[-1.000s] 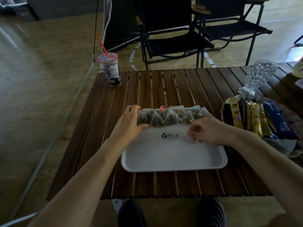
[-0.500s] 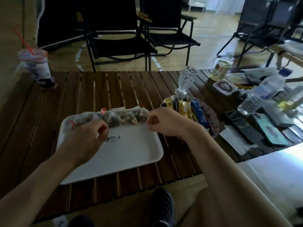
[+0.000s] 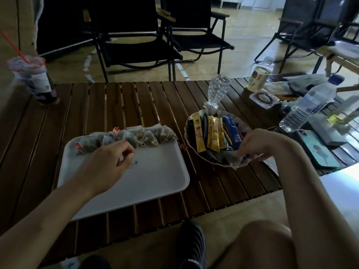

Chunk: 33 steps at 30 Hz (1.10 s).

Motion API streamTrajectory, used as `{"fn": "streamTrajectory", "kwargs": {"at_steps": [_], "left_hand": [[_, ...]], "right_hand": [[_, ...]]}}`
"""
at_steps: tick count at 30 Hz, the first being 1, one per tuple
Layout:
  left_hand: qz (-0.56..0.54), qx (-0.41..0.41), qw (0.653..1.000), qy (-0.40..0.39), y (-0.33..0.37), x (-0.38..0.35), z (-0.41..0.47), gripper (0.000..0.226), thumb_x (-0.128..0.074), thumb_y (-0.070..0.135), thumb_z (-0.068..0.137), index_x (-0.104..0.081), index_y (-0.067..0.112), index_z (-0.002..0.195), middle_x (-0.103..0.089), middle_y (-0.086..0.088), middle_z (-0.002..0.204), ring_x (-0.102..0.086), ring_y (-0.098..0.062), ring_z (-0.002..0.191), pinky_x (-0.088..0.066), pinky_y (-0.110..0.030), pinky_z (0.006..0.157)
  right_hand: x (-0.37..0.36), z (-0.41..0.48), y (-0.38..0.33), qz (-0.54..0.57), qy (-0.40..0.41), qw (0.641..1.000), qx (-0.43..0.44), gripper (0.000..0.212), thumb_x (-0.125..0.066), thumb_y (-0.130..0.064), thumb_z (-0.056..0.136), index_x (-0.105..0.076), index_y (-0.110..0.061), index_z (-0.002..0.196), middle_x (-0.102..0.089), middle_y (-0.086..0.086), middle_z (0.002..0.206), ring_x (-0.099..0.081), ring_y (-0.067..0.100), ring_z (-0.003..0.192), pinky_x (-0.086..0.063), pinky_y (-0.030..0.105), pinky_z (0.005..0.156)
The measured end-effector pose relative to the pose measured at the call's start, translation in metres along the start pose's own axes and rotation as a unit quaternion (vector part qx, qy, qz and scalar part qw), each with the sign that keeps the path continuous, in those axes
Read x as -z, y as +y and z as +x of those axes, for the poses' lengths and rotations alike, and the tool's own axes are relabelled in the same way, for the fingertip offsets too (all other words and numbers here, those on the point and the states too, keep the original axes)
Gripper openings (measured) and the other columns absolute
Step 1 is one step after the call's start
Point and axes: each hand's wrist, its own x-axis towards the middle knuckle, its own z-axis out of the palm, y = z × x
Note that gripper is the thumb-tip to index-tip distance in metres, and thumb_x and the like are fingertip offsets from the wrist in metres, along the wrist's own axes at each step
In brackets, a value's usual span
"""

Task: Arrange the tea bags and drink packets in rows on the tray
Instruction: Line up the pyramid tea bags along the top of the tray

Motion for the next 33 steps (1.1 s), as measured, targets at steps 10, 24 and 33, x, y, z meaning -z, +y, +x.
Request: {"fn": "streamTrajectory", "kwargs": {"at_steps": [10,24,33], "left_hand": [[0.014,0.012,1.0,-0.008,-0.005,0.005,-0.005,0.005,-0.057,0.027,0.096,-0.062,0.027,0.096,-0.058,0.015,0.081,-0.055,-0.001,0.065,-0.04,-0.017,0.057],[0.063,0.086,0.994,0.002,-0.039,0.04,-0.024,0.012,-0.05,0.033,0.099,-0.061,0.029,0.1,-0.06,0.013,0.091,-0.055,0.0,0.073,-0.039,-0.014,0.057],[0.009,0.091,0.99,-0.106,-0.037,0.036,-0.026,0.031,-0.063,0.036,0.091,-0.056,0.031,0.121,-0.055,0.017,0.102,-0.056,-0.001,0.077,-0.041,-0.016,0.063]], "right_hand": [[-0.013,-0.016,-0.047,0.004,0.095,0.983,0.158,0.011,-0.071,-0.018,0.085,-0.074,-0.026,0.077,-0.07,-0.005,0.077,-0.065,0.012,0.075,-0.051,0.027,0.064],[-0.123,-0.06,-0.18,-0.05,0.029,0.927,0.371,0.013,-0.066,-0.034,0.091,-0.069,-0.023,0.086,-0.068,-0.01,0.082,-0.064,0.005,0.078,-0.052,0.024,0.066],[-0.104,-0.032,-0.154,-0.106,0.019,0.945,0.309,0.02,-0.061,-0.038,0.094,-0.067,-0.019,0.092,-0.07,-0.003,0.087,-0.066,0.01,0.079,-0.056,0.032,0.079]]}}
